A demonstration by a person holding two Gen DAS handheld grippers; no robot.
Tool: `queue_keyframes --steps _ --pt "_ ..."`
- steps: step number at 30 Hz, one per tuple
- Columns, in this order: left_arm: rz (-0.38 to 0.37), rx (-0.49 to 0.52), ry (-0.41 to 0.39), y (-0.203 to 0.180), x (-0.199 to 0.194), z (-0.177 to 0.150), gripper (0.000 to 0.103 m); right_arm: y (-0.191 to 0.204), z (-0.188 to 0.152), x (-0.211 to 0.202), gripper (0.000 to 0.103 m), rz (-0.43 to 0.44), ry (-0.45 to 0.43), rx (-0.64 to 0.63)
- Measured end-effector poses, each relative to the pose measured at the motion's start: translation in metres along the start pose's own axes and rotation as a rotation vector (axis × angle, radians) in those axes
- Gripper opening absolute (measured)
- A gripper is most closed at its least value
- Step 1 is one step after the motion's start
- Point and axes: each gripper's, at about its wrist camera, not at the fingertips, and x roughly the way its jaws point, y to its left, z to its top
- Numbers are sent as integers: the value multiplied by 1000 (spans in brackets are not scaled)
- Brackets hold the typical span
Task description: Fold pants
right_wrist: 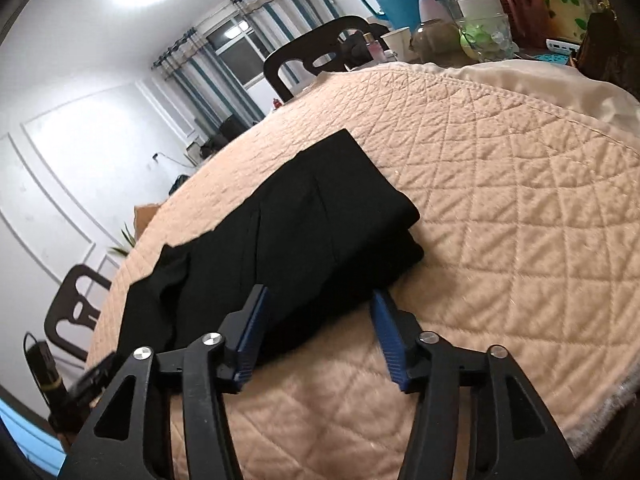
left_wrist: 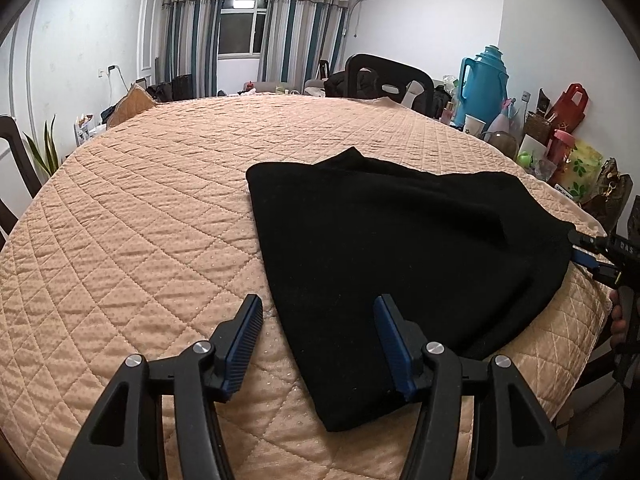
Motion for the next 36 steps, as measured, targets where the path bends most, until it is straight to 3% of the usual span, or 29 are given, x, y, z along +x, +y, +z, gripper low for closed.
queue_keyframes --steps 10,13,22,23,26,36 --pt "2 0 0 -1 0 0 62 -7 9 0 56 14 -73 117" --pt "2 0 0 -1 0 0 62 1 10 6 56 -50 -49 86" --pt "7 -4 6 -1 3 1 62 2 27 26 56 -86 -27 104" --pt "8 -5 7 -1 3 1 62 4 28 27 54 -83 -24 99" --pt "10 -4 12 0 3 2 62 10 23 22 26 -64 -36 75" --pt "18 -12 28 -2 5 4 62 14 36 22 23 -33 -46 56"
